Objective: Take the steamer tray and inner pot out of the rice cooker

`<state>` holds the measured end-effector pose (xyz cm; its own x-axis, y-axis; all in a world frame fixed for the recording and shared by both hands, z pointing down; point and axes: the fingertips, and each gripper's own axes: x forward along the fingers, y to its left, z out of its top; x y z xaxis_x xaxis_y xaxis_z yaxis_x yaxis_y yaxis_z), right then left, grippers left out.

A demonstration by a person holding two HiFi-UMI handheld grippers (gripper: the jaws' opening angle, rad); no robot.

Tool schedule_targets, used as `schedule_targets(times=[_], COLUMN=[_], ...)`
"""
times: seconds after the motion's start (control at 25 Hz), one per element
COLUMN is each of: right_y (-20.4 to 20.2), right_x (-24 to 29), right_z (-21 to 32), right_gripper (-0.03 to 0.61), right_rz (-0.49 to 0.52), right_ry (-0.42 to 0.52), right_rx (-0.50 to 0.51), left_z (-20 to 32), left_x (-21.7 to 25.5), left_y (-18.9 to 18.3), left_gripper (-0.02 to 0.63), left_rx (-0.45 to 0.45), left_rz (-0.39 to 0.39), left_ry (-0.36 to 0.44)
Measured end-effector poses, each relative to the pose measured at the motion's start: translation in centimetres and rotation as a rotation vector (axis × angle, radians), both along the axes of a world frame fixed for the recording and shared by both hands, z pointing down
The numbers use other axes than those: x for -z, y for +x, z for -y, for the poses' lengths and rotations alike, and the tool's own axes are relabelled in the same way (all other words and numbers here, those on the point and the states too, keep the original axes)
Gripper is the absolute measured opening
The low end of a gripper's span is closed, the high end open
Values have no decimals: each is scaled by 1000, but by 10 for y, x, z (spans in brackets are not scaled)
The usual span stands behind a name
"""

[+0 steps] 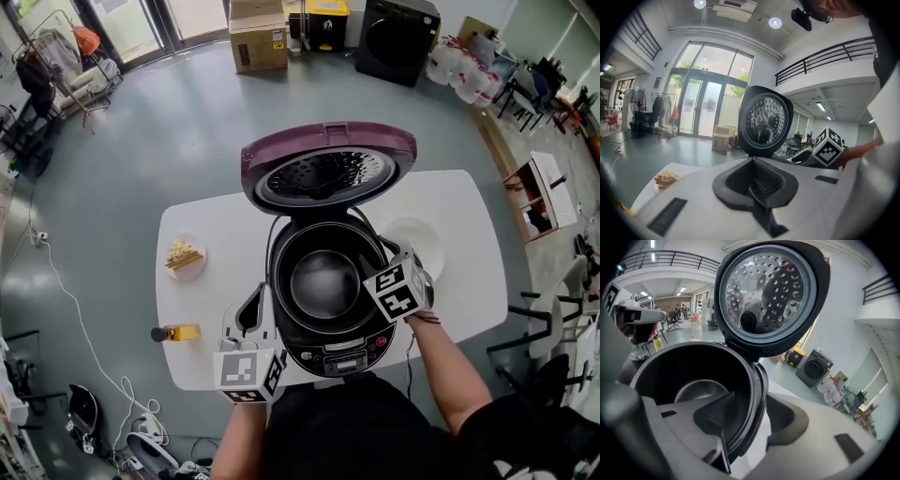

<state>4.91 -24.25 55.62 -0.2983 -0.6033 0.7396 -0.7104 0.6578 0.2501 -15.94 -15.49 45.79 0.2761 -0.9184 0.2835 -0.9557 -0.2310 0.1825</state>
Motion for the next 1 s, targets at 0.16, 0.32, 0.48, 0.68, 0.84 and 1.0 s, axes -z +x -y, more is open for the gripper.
schedule_targets(times=[0.16, 0.32, 0.48, 0.68, 0.84, 1.0], right_y=[6, 10, 10, 10, 9, 8], right_x=[-12, -18, -18, -14, -12, -10], right_z=[7, 11, 10, 11, 11, 11], right_gripper=[190, 196, 172, 153, 146, 143], right_rz=[-124, -166, -156, -94, -58, -45], right_ry=[4, 9, -5, -31, -51, -58], right_rx=[18, 19, 9, -14, -23, -26], left_z=[6, 9, 9, 9, 7, 5], left_x=[-4, -9, -12, -10, -10, -9], left_y=[-3, -6, -8, -10, -11, -11], left_gripper=[0, 0, 0, 0, 0, 0], left_rx=[2, 7, 11, 15, 18, 19], left_rz=[-7, -15, -19, -21, -22, -21], left_ry=[-8, -16, -19, -17, -13, -14])
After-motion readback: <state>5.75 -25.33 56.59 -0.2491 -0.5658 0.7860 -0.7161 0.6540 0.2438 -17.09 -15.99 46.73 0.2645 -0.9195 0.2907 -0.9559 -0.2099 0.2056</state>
